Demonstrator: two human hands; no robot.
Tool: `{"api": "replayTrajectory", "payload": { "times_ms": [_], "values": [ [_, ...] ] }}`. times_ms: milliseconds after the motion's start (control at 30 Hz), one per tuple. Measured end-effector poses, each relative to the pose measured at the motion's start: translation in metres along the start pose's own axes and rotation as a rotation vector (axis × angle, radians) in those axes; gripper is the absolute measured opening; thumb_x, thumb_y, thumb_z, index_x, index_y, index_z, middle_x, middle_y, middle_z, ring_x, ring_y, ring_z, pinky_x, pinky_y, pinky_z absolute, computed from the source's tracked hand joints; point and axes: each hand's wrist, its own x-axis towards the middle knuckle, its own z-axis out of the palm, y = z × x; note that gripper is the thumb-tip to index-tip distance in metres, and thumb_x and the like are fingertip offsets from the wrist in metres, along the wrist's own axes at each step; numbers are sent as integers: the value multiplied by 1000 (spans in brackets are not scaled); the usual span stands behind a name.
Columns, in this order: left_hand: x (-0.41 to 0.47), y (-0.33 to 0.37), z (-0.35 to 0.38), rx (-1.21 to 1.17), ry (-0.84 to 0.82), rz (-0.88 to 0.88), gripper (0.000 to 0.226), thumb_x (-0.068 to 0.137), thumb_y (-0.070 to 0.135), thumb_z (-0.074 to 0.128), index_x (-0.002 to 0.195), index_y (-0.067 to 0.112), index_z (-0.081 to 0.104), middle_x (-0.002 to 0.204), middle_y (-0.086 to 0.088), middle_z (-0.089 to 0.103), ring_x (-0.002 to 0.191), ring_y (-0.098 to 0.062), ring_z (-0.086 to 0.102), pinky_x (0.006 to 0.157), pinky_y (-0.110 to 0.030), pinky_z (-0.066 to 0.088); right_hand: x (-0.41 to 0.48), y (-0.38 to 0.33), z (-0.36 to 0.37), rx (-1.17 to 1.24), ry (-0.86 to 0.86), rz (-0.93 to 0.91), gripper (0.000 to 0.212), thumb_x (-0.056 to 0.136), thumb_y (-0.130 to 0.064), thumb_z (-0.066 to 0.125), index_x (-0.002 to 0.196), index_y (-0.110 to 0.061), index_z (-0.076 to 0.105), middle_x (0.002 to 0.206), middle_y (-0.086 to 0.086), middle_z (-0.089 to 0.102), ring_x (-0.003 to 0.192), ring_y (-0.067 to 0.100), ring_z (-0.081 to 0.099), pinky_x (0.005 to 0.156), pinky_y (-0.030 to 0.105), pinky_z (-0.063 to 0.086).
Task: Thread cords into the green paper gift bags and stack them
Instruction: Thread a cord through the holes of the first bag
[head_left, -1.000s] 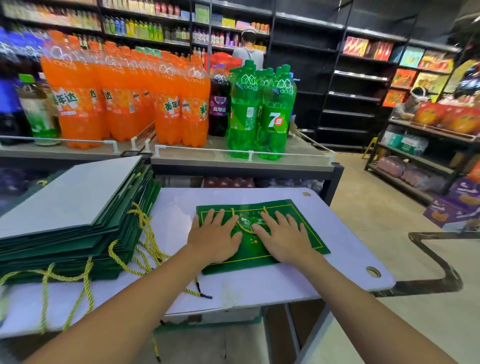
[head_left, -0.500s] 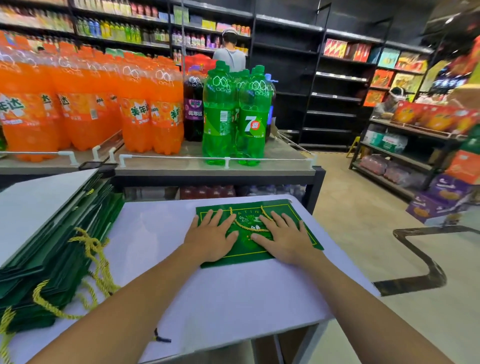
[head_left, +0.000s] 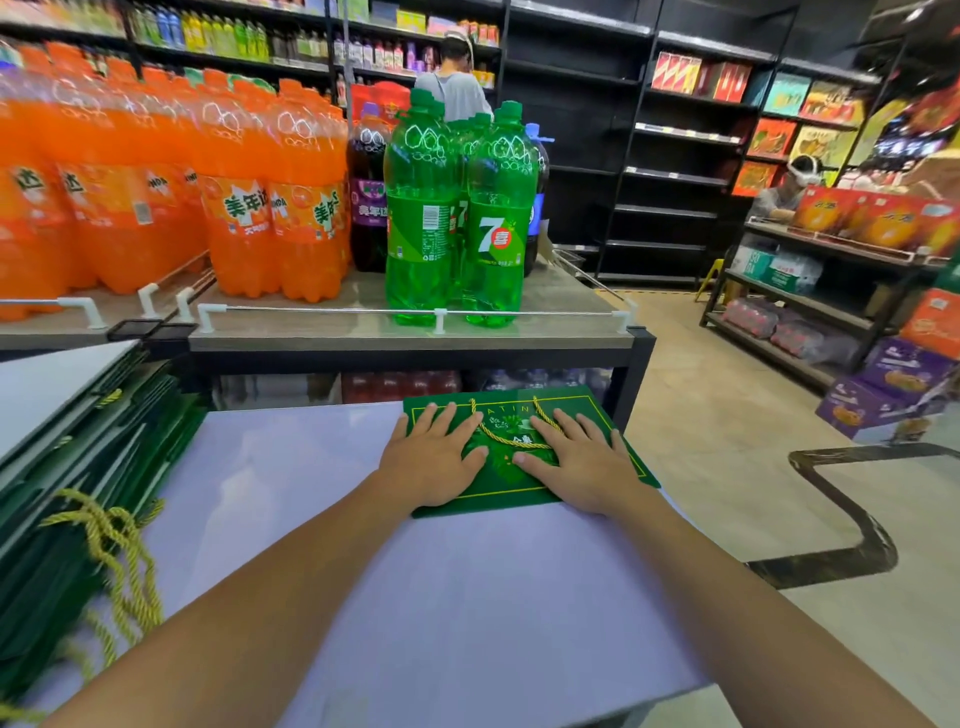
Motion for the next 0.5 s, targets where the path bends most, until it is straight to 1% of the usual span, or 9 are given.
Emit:
{"api": "replayTrajectory", "payload": {
  "times_ms": [200, 367, 433, 500],
  "values": [
    [-4, 1, -2, -21, 23, 0, 65, 102, 67, 13, 162, 44, 2, 173, 3, -1, 159, -24, -4, 127, -55, -1, -2, -2, -4, -7, -17, -10, 83, 88, -89, 16, 161, -49, 6, 173, -9, 2, 160, 23, -1, 125, 63, 0],
    [-21, -2, -9, -131, 129, 8, 59, 106, 60, 18, 161, 39, 19, 172, 4, 14, 159, -21, 6, 126, -57, 5, -9, -9, -16, 32, -31, -15, 84, 91, -86, 22, 162, -45, 10, 173, -5, 5, 159, 26, 1, 125, 62, 1],
    [-36, -7, -17, -139, 179, 10, 56, 107, 55, 22, 160, 36, 24, 171, 4, 16, 158, -19, 7, 125, -57, 6, -14, -19, -21, 39, 19, -57, 82, 92, -84, 25, 162, -43, 15, 173, -3, 9, 159, 26, 4, 126, 61, 4],
    [-56, -15, -29, -102, 251, 11, 54, 108, 49, 26, 159, 35, 27, 170, 5, 17, 158, -18, 6, 126, -57, 6, -19, -35, -28, 54, 115, -131, 78, 94, -80, 31, 161, -39, 26, 171, -2, 18, 158, 24, 12, 126, 58, 9]
  ]
}}
